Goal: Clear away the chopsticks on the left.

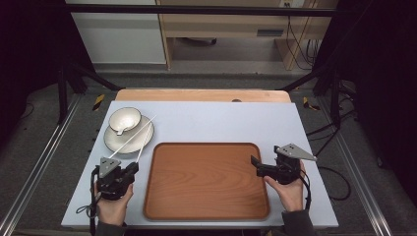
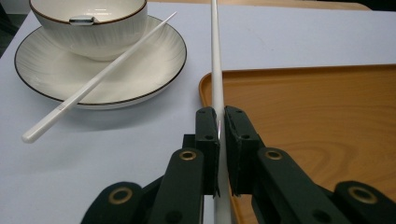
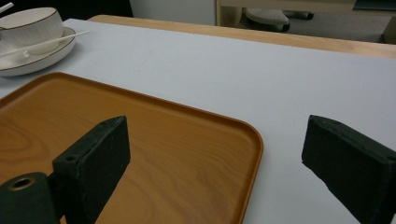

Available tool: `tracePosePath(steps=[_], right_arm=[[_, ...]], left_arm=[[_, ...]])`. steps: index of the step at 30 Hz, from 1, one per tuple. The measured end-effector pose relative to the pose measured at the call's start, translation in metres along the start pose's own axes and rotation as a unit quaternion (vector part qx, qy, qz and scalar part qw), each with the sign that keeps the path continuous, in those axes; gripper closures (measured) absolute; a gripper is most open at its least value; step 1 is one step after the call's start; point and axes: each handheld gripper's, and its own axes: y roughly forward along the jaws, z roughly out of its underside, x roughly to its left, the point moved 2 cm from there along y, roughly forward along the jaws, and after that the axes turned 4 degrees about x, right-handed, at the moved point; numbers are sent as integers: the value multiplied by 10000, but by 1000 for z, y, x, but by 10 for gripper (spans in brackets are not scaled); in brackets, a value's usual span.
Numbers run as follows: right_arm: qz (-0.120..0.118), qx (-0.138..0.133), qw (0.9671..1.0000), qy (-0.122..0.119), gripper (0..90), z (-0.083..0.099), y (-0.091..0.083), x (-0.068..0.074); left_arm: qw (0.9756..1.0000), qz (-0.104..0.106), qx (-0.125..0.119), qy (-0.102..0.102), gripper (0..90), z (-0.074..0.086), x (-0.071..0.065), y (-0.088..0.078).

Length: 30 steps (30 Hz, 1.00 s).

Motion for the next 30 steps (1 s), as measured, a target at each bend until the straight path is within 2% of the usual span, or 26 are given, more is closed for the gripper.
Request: tracePosePath(steps=[8,13,26,30], right_arm=[[-10,-12,10000,-1,80,0,0,1],[-37,-17,10000,0,79,-1,-1,1],[-30,16,10000,-2,79,0,1,2],[-12,43,10000,-33,80,1,2,2]], left_arm=[[9987,-3,-188,-470,842,18,-17,-1],[9980,-64,-156,-608,843,31,-24,4],[9972,-193,-49,-725,843,54,-36,21],[9973,-239,50,-694,843,59,-38,26]])
